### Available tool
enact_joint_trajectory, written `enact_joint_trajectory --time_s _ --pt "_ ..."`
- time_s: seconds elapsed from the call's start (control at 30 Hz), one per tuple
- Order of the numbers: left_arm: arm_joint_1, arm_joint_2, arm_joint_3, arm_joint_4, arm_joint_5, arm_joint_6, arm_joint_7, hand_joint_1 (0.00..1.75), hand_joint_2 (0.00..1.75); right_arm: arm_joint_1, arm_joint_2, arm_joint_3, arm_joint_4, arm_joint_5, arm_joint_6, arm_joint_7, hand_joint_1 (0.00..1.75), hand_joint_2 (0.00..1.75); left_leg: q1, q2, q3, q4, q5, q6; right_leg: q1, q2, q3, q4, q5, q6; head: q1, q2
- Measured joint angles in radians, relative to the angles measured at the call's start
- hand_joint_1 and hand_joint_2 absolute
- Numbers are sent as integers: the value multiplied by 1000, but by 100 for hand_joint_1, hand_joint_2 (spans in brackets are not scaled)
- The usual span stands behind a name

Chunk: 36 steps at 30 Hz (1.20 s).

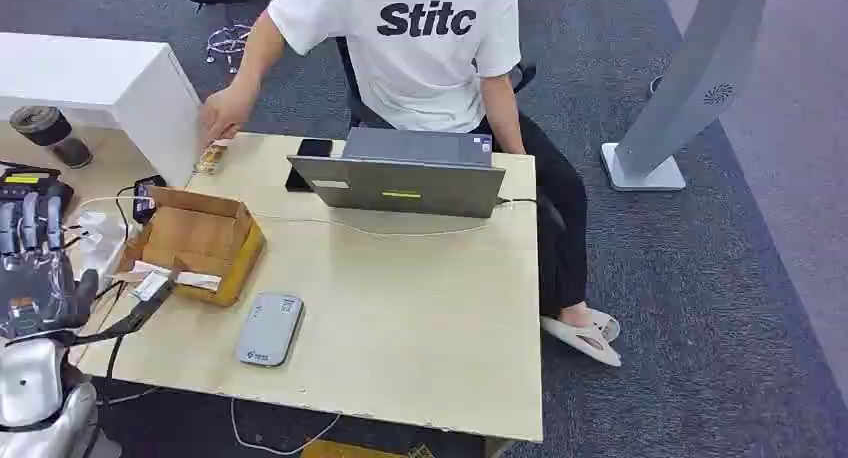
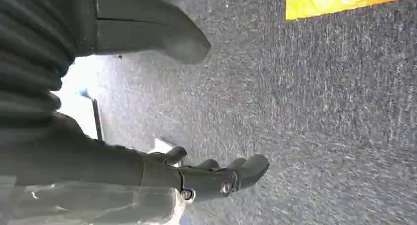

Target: Pass the card to the sensor for recognition and then transmit it.

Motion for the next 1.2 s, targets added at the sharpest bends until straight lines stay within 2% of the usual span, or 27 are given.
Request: enact_joint_trajectory --time_s 0.07,0.17,0.4,0.6,0.7,0.8,0.83,0.93,1.0,1.1,1.2 --pt "-25 53 -76 21 -2 -24 37 0 175 -2 -2 11 -5 0 -1 3 0 175 0 1 0 0 0 0 0 1 0 0 0 0 1 0" --pt "-50 97 -150 43 -2 -31 41 0 175 -2 -3 15 -7 -1 -2 5 0 175 -1 1 0 0 0 0 0 1 0 0 0 0 1 0" --pt "-81 138 -238 86 -1 -42 60 0 175 -2 -5 27 -13 -1 1 8 0 175 -1 0 -1 0 0 1 0 0 0 -1 0 0 1 0" --pt "-105 146 -290 126 -1 -41 56 0 175 -1 -7 34 -14 0 2 8 0 175 -1 1 0 0 0 1 0 1 0 -1 0 0 1 0" --pt "-109 144 -293 137 -1 -41 24 0 175 -2 -8 37 -14 0 3 9 0 175 -1 0 0 0 0 1 0 1 0 -1 0 0 0 0" --pt "-110 128 -292 142 -1 -41 -53 0 175 -1 -8 38 -14 -1 3 12 0 175 -1 0 -1 0 0 1 0 1 0 -1 0 0 1 0" --pt "-110 114 -286 145 1 -42 -96 0 175 -2 -8 39 -15 -2 3 12 0 175 -1 0 -1 0 0 1 0 0 0 -1 0 0 0 0" --pt "-113 43 -246 148 9 -65 -230 0 175 -2 -8 39 -18 -4 3 12 0 175 -1 0 -1 0 0 1 0 0 0 -1 0 0 1 0" --pt "-115 -9 -217 147 37 -92 -294 0 175 -1 -8 39 -18 -8 2 13 0 175 -1 0 0 1 0 1 -1 0 0 -1 0 1 0 0" --pt "-115 -71 -192 117 105 -164 -345 0 175 0 -8 39 -19 -24 2 16 0 175 -1 0 -1 1 0 1 -1 0 0 -1 0 1 1 0" --pt "-115 -118 -184 90 159 -208 -367 0 175 0 -8 39 -19 -25 2 18 0 175 -1 0 -1 1 -1 1 -1 1 0 -1 0 1 1 0"
